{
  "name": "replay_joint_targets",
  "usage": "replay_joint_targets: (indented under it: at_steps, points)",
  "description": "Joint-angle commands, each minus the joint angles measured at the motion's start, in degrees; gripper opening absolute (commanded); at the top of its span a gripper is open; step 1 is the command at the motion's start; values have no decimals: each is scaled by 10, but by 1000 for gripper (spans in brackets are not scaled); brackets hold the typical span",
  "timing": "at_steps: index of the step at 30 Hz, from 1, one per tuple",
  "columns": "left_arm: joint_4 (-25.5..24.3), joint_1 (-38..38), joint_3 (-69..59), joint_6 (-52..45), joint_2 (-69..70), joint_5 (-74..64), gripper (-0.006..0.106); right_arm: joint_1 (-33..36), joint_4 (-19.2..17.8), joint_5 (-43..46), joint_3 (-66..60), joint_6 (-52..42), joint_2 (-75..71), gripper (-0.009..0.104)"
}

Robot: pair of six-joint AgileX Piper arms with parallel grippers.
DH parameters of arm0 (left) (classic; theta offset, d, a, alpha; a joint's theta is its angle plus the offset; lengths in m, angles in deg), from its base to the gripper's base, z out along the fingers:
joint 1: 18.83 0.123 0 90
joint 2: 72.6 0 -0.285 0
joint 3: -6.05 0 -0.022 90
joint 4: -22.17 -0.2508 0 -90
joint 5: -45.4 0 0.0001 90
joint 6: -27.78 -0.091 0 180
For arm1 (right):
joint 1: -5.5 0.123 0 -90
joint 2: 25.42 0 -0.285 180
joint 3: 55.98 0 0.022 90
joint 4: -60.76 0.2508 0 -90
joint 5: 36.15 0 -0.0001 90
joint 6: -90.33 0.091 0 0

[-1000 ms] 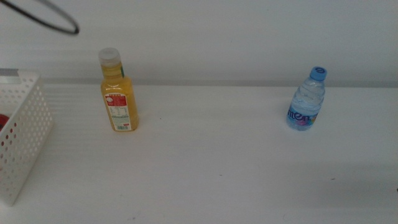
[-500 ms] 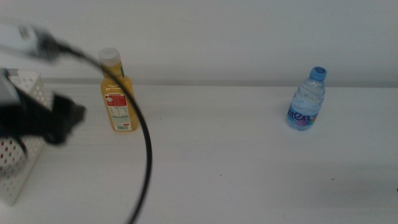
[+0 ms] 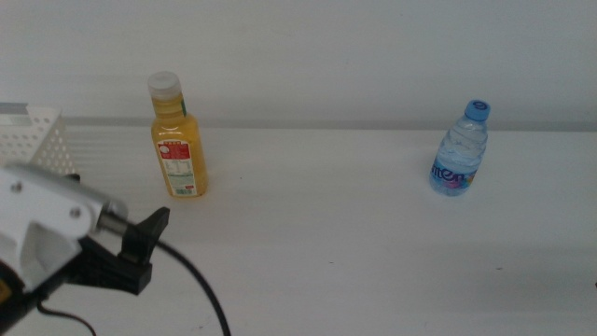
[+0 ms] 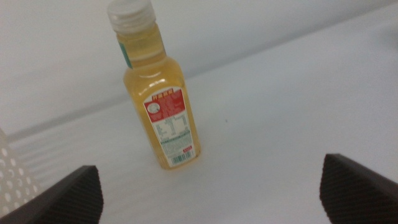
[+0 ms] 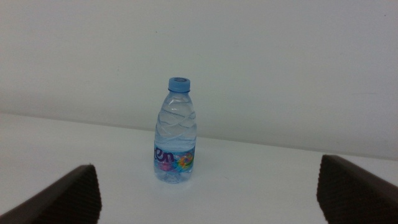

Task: Use arms to grab the bottles and put them into the dustbin to the left of the table.

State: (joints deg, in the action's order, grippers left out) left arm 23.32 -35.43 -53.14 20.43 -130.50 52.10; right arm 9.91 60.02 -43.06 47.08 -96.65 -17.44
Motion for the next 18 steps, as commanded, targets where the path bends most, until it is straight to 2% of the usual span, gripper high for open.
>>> replay_joint_targets:
  at_steps: [1,12,18]
  points:
    - [8,-6,-34,-2,2,93,94,-4,-4,4,-25,-4,-22,93]
    - [5,-6,-41,-2,2,119,94,-4,-4,4,-25,-4,-22,93]
    - [5,-6,-41,36,2,115,94,-4,-4,4,-25,-4,-22,93]
